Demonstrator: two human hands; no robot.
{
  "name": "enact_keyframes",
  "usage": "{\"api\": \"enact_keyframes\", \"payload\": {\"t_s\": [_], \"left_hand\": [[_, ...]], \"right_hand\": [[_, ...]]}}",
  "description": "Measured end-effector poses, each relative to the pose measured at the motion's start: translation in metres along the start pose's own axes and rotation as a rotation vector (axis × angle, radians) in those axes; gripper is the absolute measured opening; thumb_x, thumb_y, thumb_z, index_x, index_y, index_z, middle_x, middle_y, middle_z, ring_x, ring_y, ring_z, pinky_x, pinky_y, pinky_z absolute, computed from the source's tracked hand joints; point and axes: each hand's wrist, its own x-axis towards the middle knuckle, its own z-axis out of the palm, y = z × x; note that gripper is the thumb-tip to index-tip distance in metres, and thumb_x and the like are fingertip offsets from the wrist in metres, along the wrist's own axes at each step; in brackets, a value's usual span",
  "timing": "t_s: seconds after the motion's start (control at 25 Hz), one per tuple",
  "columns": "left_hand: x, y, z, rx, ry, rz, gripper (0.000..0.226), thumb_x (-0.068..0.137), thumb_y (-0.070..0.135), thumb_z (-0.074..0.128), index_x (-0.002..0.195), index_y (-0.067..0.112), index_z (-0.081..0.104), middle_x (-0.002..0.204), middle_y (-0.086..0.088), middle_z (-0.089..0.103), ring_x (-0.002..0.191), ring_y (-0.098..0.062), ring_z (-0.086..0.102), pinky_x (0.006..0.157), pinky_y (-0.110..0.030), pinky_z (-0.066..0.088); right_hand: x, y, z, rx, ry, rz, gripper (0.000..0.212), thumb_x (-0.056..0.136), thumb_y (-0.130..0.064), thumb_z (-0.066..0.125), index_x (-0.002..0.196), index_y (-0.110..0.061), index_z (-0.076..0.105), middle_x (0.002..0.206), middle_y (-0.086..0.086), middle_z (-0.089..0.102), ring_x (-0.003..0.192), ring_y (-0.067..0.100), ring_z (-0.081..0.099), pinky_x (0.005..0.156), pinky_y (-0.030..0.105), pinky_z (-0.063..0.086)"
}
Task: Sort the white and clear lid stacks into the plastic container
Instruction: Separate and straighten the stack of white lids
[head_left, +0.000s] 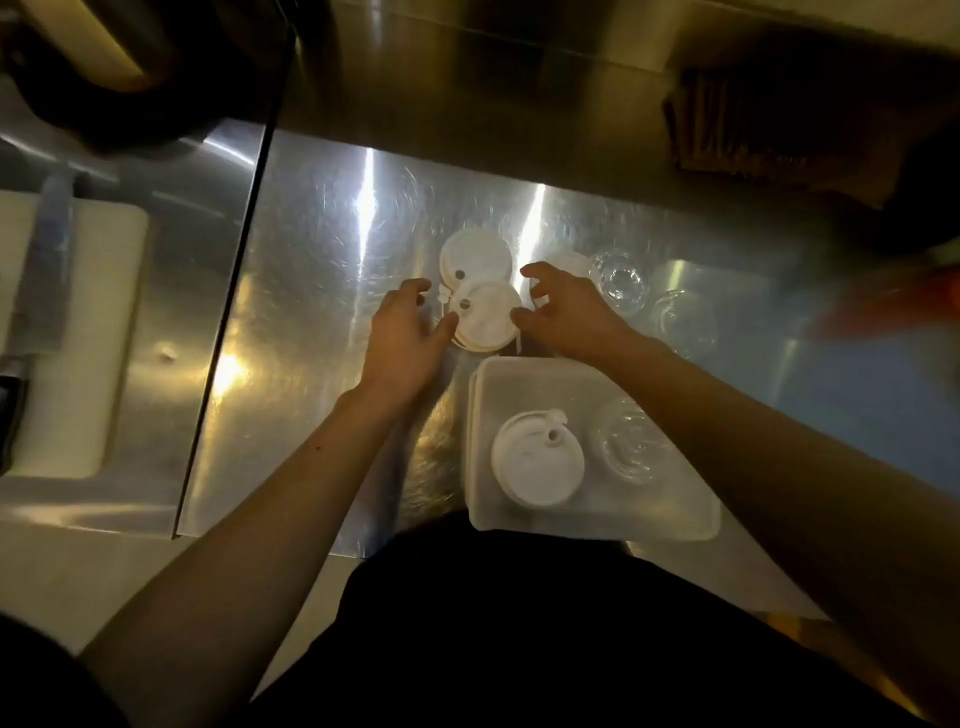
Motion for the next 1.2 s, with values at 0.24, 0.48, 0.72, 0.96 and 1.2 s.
{"api": "enact_keyframes", "payload": {"t_s": [0.24,0.48,0.72,0.96,1.2], "left_hand": [[0.005,-0.003,0.006,-0.018,-0.045,-0.036,0.047,0.087,0.032,0.068,0.128,0.013,0.056,0.124,-0.011,0.063,0.106,-0.022,0.065,0.092,-0.032,0.053],[0.005,0.002,0.009,-0.090,-0.081,-0.070,0.039,0.087,0.023,0.069,0.123,0.012,0.058,0.119,-0.011,0.067,0.102,-0.024,0.067,0.093,-0.038,0.055],[0.006,0.002,0.010,-0.166,-0.096,-0.132,0.042,0.085,0.019,0.071,0.124,0.012,0.056,0.107,-0.007,0.069,0.080,-0.011,0.063,0.074,-0.018,0.049],[0.002,0.005,0.005,-0.265,-0.115,-0.158,0.044,0.081,0.026,0.074,0.120,0.024,0.055,0.107,-0.007,0.070,0.090,-0.019,0.070,0.083,-0.038,0.059],[0.003,0.010,-0.003,-0.463,-0.112,-0.245,0.040,0.085,0.017,0.071,0.119,0.021,0.051,0.097,0.001,0.069,0.089,-0.014,0.070,0.083,-0.040,0.061]], "right_hand": [[0.004,-0.002,0.007,-0.005,-0.033,0.043,0.059,0.092,-0.024,0.061,0.145,-0.014,0.036,0.134,0.017,0.057,0.114,0.028,0.059,0.084,0.028,0.042],[0.008,-0.003,0.012,0.033,-0.023,0.084,0.054,0.090,-0.021,0.061,0.139,-0.012,0.042,0.128,0.017,0.060,0.114,0.030,0.059,0.085,0.030,0.043],[0.012,-0.005,0.016,0.105,0.012,0.104,0.052,0.088,-0.018,0.063,0.137,-0.012,0.046,0.131,0.013,0.059,0.115,0.026,0.058,0.084,0.027,0.041],[0.007,-0.006,0.015,0.333,0.134,0.128,0.051,0.088,-0.014,0.063,0.137,-0.014,0.048,0.133,0.009,0.059,0.115,0.023,0.059,0.085,0.026,0.047],[0.008,-0.006,0.016,0.487,0.220,0.137,0.046,0.088,-0.012,0.063,0.133,-0.015,0.054,0.126,0.003,0.061,0.104,0.011,0.060,0.078,0.013,0.048]]}}
